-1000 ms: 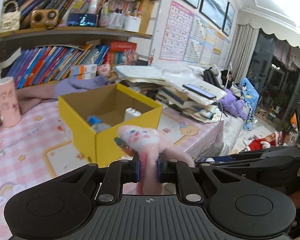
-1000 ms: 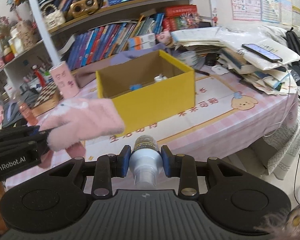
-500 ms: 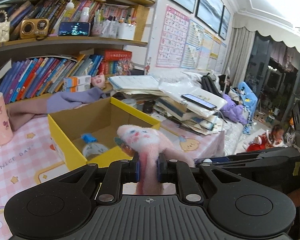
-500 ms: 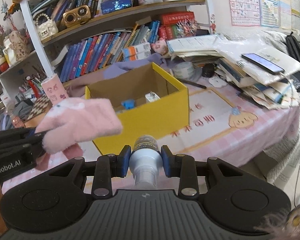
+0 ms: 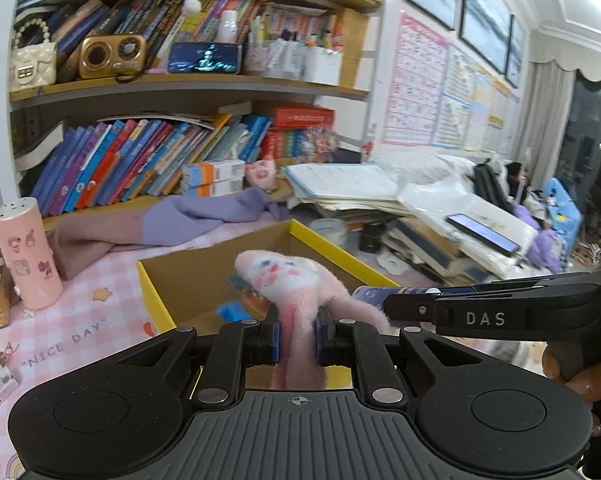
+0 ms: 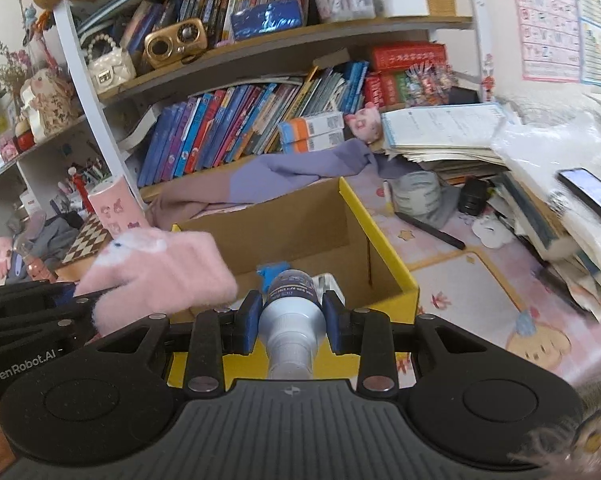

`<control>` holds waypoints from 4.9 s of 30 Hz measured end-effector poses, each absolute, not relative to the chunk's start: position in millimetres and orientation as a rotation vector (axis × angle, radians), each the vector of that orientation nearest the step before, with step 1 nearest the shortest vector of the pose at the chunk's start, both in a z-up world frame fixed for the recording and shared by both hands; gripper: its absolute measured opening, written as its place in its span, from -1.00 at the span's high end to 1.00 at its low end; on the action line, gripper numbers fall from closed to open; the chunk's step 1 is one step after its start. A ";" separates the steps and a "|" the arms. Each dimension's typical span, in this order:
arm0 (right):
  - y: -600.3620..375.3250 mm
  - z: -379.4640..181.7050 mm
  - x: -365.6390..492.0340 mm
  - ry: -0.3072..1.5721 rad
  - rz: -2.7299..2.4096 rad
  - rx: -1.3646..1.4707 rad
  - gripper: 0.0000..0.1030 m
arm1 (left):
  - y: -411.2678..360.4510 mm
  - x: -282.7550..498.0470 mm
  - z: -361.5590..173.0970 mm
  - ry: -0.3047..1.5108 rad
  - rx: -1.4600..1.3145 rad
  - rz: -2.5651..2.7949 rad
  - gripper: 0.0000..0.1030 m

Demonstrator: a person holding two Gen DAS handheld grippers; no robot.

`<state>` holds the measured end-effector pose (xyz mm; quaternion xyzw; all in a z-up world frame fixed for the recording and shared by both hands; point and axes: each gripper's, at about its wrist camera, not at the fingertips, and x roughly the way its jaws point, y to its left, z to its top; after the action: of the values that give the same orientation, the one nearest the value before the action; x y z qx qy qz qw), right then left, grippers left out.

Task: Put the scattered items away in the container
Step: 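Carry the pink glove and lotion bottle with both tools over the yellow box, then open both tools to drop the glove and bottle into the box, then withdraw both tools from the box toward the white plug and card box, then grasp the white charger plug with the right tool while the left tool grasps the red-white card box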

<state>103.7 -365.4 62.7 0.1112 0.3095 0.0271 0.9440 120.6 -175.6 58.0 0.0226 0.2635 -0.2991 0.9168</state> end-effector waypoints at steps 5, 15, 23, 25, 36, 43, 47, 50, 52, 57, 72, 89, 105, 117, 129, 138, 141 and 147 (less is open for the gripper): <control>-379.5 47.9 146.6 0.676 0.116 0.205 0.40 | -199.0 145.1 44.4 0.597 0.071 -0.559 0.73; -395.4 24.9 205.9 0.736 0.232 0.167 0.40 | -234.4 180.3 14.9 0.716 0.130 -0.476 0.72; -395.1 1.3 236.4 0.821 0.284 0.158 0.40 | -242.8 195.4 -1.7 0.785 0.138 -0.421 0.72; -395.3 -1.8 239.3 0.832 0.288 0.158 0.40 | -242.8 197.1 -4.4 0.799 0.135 -0.409 0.72; -393.1 9.1 230.1 0.772 0.284 0.147 -0.15 | -242.2 188.1 4.7 0.742 0.184 -0.328 -0.69; -390.2 22.2 210.2 0.720 0.262 0.156 -0.15 | -235.1 164.8 18.2 0.664 0.195 -0.317 -0.72; -381.9 28.4 193.5 0.702 0.254 0.141 -0.15 | -225.1 150.9 22.5 0.640 0.180 -0.317 -0.72; -377.5 32.7 180.9 0.687 0.238 0.132 -0.15 | -218.5 141.0 24.4 0.625 0.172 -0.323 -0.72; -375.6 35.3 172.7 0.675 0.223 0.127 -0.16 | -214.0 134.2 25.7 0.614 0.168 -0.329 -0.72; -369.2 39.9 150.0 0.653 0.175 0.115 -0.24 | -202.2 117.4 28.2 0.592 0.159 -0.349 -0.72; -334.6 40.8 61.9 0.647 0.012 0.106 -0.37 | -157.8 58.2 26.2 0.595 0.145 -0.447 -0.73; -260.9 19.0 -3.1 0.691 -0.060 0.086 -0.55 | -80.7 10.7 14.0 0.661 0.131 -0.446 -0.74; -170.9 6.4 -6.1 0.757 0.119 0.045 -0.59 | -1.0 -9.5 9.5 0.712 0.085 -0.295 -0.74; -126.7 6.7 11.2 0.761 0.244 0.000 -0.60 | 44.2 -11.1 13.1 0.713 0.038 -0.160 -0.74; -104.6 -1.4 51.7 0.773 0.319 -0.020 -0.61 | 64.1 15.6 7.7 0.732 0.009 -0.080 -0.74; -89.9 -3.2 115.3 0.787 0.364 -0.025 -0.61 | 73.5 65.7 2.2 0.757 -0.009 -0.043 -0.74; -85.2 -2.1 140.2 0.782 0.379 -0.035 -0.61 | 76.6 85.0 0.4 0.755 -0.020 -0.032 -0.74; -74.1 0.4 186.4 0.776 0.415 -0.059 -0.61 | 82.7 121.8 -5.9 0.749 -0.031 -0.010 -0.74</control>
<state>186.4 -74.1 0.4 -0.0283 0.3757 0.2010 0.9042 121.8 82.8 -5.9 -0.0152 0.3657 -0.0048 0.9306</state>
